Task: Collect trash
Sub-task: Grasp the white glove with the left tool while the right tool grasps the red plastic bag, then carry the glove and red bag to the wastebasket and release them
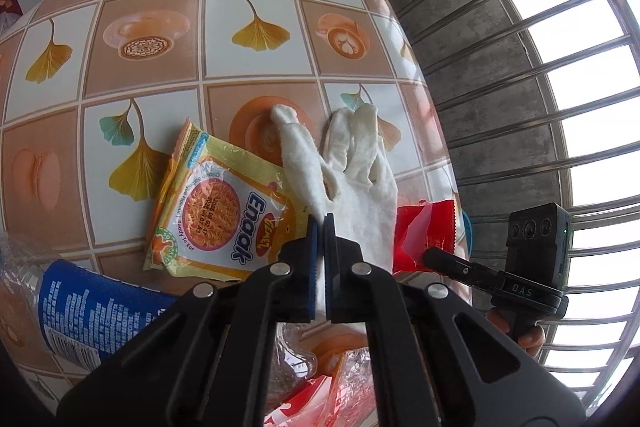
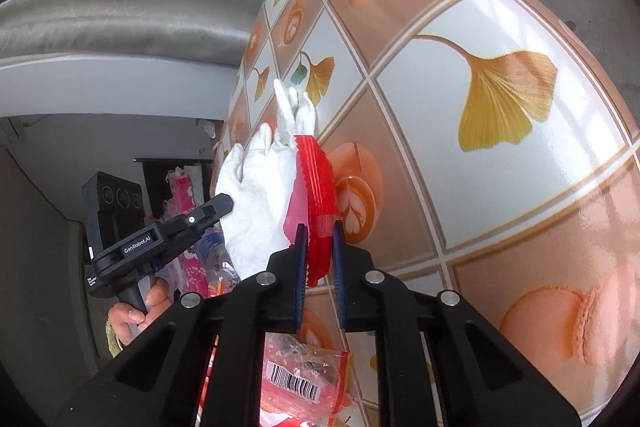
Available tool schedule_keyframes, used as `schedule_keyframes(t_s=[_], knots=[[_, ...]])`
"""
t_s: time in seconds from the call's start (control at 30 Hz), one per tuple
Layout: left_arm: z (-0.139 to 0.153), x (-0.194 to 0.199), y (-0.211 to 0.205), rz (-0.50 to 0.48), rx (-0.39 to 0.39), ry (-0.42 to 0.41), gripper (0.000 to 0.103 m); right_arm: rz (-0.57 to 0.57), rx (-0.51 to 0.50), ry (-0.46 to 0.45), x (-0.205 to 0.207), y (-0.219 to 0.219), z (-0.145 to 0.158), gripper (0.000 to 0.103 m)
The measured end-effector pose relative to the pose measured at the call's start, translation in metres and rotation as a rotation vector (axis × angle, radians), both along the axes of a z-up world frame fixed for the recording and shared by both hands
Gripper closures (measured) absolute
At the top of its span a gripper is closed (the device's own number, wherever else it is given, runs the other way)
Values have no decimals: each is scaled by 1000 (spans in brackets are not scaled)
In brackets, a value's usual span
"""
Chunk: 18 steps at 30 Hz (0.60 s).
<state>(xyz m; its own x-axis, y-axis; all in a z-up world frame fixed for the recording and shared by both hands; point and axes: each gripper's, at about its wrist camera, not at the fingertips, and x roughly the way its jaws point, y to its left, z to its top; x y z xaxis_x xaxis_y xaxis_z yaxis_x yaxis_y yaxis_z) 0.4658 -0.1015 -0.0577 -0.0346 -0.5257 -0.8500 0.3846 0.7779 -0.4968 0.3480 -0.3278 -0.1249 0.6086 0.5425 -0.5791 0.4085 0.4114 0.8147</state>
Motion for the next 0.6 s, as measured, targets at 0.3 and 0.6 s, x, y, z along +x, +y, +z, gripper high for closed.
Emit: schedule_keyframes(t_s=[0.3,0.6], knots=[[42,-13,5,1,-95,-96,102,-13,-45,-50,-12,-6,22,96],[92,-30,10,4,-187,-222,102,-52,-87,-95,-32,-14,48,96]])
